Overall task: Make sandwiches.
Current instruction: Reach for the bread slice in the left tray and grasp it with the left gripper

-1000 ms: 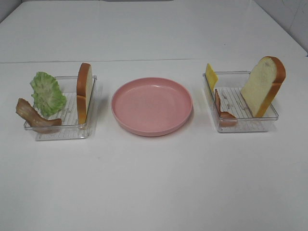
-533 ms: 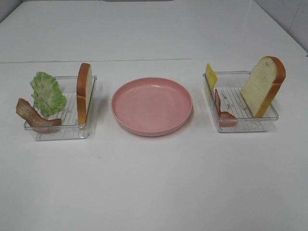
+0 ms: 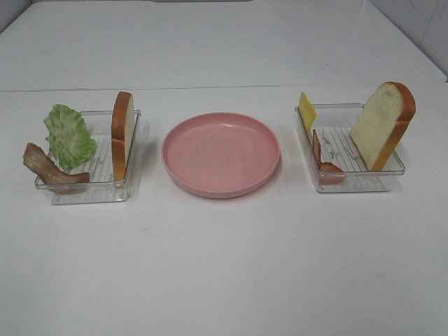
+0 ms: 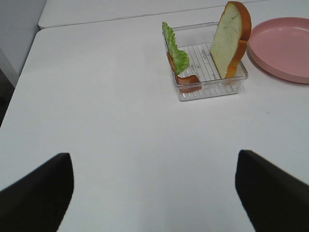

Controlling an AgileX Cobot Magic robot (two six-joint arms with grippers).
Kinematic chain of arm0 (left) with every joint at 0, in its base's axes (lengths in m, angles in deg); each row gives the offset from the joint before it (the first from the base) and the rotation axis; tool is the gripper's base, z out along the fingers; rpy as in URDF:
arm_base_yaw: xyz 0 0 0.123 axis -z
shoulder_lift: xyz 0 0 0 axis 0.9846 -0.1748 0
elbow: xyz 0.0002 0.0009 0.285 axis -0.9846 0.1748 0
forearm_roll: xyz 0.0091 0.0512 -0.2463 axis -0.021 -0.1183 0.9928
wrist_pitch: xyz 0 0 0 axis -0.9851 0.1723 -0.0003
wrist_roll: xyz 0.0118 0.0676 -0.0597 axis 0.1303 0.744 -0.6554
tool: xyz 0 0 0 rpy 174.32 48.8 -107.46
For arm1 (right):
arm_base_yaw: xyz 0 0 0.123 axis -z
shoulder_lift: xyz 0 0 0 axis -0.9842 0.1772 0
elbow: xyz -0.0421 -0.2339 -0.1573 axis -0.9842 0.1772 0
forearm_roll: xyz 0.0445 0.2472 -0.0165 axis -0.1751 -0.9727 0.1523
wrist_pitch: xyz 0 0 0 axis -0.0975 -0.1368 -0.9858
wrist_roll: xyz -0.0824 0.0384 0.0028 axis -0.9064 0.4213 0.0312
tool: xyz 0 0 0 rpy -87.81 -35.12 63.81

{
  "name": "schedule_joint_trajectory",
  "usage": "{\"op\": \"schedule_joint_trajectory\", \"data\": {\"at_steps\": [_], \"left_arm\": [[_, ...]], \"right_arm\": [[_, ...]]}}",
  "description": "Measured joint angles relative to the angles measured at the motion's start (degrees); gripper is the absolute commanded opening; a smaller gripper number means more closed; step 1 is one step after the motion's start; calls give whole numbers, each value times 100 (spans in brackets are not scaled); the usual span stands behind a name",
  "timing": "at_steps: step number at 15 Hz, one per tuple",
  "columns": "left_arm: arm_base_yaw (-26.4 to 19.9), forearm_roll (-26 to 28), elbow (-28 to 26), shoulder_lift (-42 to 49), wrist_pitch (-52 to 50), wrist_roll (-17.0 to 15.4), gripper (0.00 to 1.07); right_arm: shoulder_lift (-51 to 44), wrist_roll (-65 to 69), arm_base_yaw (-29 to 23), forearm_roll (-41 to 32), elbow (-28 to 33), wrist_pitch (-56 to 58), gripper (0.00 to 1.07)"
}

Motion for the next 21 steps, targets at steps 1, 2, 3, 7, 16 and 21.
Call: {"op": "schedule_joint_trajectory", "data": {"at_steps": [1,2,3,7,16,21], "left_arm": [[0,0,0,0,0,0,86],[0,-6,-74,0,-115,0,86],[0,-17,-183,-40,-350,0,86],[0,46,-304,-1026,-1146,0,86],[0,710,-2057,-6108,-2172,458,79],[183,1524,-4263,-8589,-1089,550,79]], "right_arm": [[0,0,0,0,0,0,74],[0,0,0,0,0,0,74],[0,0,0,0,0,0,74],[0,0,0,0,0,0,74],[0,0,0,0,0,0,74],[0,0,0,0,0,0,74]]}}
